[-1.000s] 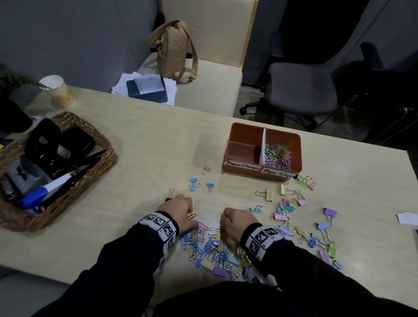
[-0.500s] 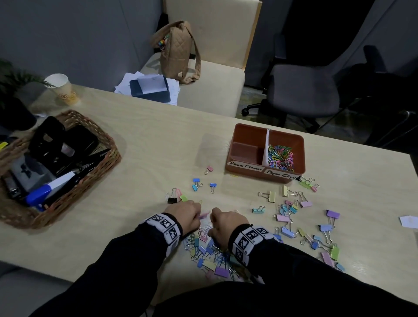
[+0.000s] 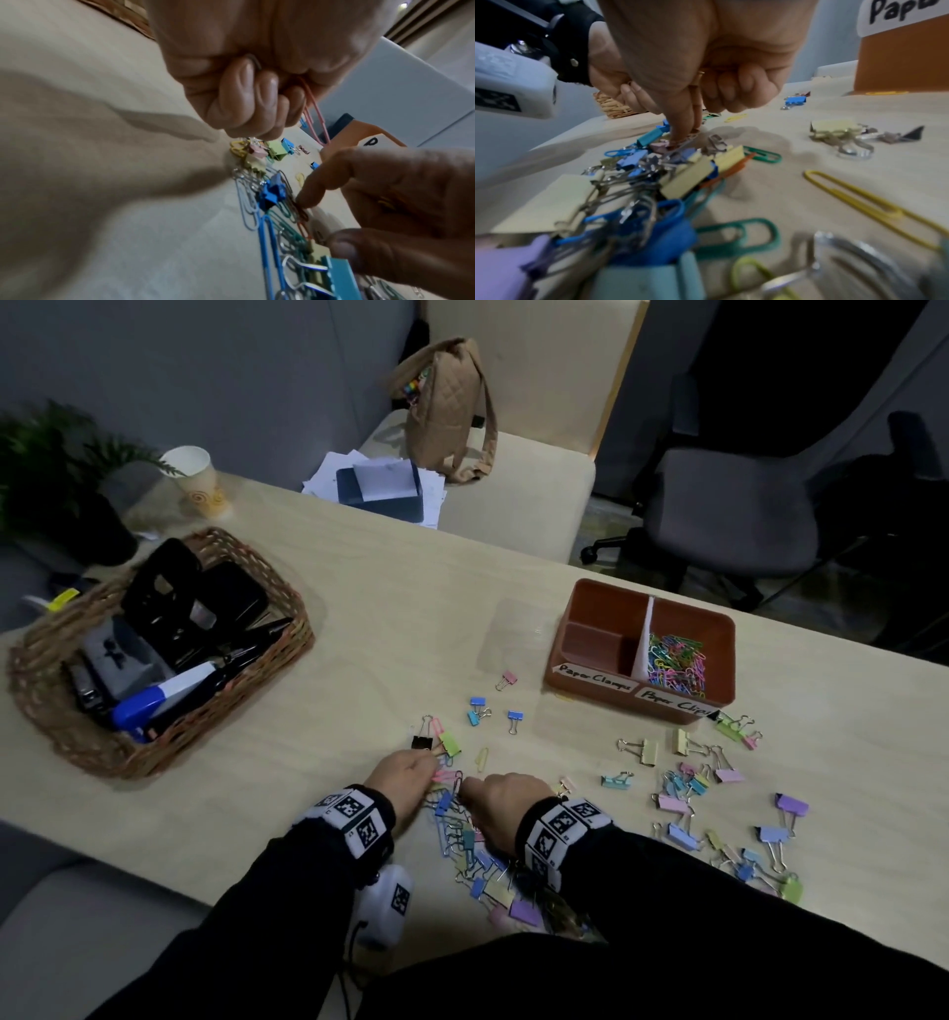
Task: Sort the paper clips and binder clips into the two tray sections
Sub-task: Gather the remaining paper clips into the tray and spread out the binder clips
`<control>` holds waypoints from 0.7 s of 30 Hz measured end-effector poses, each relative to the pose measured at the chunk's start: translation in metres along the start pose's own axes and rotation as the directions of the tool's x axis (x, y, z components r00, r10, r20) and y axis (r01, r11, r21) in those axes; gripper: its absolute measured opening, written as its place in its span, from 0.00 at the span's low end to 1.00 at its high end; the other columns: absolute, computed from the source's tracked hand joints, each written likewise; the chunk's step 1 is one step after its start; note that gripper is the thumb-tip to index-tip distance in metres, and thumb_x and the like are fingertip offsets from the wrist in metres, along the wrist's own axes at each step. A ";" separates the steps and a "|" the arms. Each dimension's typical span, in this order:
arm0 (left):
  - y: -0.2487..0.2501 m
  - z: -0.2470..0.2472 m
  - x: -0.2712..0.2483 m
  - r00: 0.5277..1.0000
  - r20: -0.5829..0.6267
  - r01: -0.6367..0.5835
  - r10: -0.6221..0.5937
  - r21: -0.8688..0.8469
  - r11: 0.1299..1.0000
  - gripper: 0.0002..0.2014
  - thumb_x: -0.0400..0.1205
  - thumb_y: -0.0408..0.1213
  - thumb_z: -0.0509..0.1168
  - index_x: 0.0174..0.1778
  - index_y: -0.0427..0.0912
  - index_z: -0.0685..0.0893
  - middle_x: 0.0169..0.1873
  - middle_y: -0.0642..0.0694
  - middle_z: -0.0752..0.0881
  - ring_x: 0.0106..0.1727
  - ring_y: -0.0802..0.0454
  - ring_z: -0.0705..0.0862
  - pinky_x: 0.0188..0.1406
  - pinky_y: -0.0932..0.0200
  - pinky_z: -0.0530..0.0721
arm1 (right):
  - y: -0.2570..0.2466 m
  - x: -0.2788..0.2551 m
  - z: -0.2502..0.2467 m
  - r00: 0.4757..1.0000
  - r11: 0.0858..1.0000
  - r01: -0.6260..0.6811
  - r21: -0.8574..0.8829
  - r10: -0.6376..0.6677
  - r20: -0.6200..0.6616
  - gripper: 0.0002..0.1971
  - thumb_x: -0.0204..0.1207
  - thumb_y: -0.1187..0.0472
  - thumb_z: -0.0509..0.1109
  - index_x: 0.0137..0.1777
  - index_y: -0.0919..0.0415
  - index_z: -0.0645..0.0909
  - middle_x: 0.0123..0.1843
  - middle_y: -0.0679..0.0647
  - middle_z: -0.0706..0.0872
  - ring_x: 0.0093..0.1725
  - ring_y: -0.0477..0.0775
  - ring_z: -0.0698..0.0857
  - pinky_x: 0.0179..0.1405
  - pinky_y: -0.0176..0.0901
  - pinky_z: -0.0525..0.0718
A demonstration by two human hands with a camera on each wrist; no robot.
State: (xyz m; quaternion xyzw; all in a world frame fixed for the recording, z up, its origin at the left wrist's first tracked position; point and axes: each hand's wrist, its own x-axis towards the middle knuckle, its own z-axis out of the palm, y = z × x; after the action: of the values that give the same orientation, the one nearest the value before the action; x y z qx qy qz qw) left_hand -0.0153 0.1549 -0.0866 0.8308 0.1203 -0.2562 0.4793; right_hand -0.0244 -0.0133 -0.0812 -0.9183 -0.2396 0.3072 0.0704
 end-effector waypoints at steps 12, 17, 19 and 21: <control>-0.007 -0.005 0.009 0.967 0.093 0.256 -0.239 -0.315 0.914 0.22 0.81 0.43 0.54 0.23 0.39 0.77 0.13 0.46 0.65 0.17 0.53 0.59 0.22 0.60 0.55 | -0.004 0.011 -0.003 1.000 0.999 -0.016 0.039 0.016 -0.002 0.19 0.79 0.50 0.67 0.65 0.54 0.68 0.51 0.58 0.83 0.49 0.62 0.83 0.47 0.55 0.84; -0.012 -0.008 0.009 0.969 0.048 0.246 -0.243 -0.290 0.925 0.19 0.85 0.37 0.53 0.27 0.42 0.73 0.17 0.50 0.69 0.16 0.55 0.61 0.16 0.66 0.58 | -0.003 0.016 -0.003 0.998 0.997 -0.064 0.047 0.064 -0.006 0.09 0.80 0.63 0.63 0.59 0.59 0.73 0.52 0.59 0.84 0.49 0.62 0.82 0.50 0.54 0.84; -0.011 -0.010 0.008 0.972 0.039 0.233 -0.231 -0.263 0.936 0.18 0.85 0.35 0.52 0.27 0.42 0.72 0.17 0.50 0.68 0.15 0.55 0.61 0.15 0.66 0.57 | 0.000 0.013 -0.002 0.996 0.995 -0.086 0.042 0.086 0.002 0.07 0.79 0.66 0.63 0.56 0.61 0.74 0.50 0.60 0.83 0.46 0.61 0.82 0.47 0.53 0.84; -0.013 -0.008 0.009 0.975 0.039 0.223 -0.220 -0.224 0.949 0.17 0.84 0.35 0.53 0.27 0.42 0.71 0.18 0.48 0.68 0.16 0.55 0.60 0.16 0.66 0.57 | 0.003 0.010 0.001 0.996 0.995 -0.092 0.038 0.092 0.004 0.07 0.78 0.68 0.63 0.55 0.62 0.73 0.49 0.60 0.83 0.43 0.60 0.81 0.44 0.52 0.83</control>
State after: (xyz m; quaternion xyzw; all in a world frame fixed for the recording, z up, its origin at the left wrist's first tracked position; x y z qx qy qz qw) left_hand -0.0106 0.1680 -0.0975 0.7499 0.2379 -0.2986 0.5402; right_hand -0.0171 -0.0110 -0.0880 -0.9266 -0.1911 0.3154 0.0733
